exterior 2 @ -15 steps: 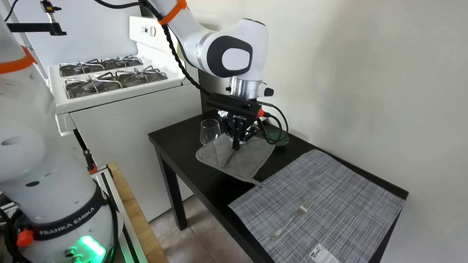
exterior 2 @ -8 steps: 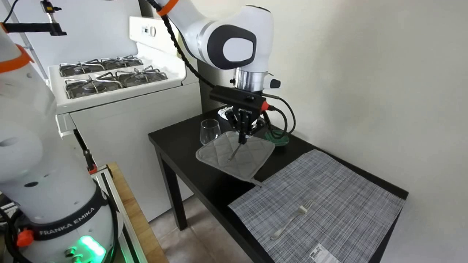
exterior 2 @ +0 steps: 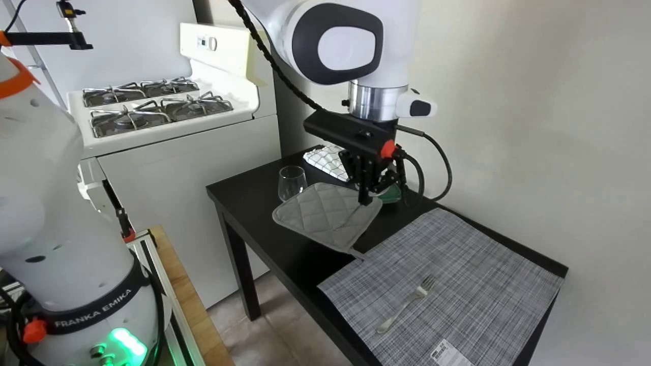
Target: Move the silver spoon and fork to the grey placemat.
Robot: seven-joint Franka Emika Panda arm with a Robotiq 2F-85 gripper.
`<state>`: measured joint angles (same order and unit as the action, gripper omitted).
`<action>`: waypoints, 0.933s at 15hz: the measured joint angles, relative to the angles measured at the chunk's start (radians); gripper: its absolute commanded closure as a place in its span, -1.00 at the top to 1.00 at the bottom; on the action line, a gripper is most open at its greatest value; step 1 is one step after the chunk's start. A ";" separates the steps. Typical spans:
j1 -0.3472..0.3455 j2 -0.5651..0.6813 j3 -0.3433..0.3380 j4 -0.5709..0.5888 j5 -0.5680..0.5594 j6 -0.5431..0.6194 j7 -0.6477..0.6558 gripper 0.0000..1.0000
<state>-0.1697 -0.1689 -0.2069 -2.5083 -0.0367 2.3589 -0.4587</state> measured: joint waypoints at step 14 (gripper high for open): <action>-0.131 0.180 -0.171 0.098 0.114 0.047 -0.174 -0.96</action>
<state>-0.3008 0.0115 -0.3784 -2.4099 0.0771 2.4056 -0.6325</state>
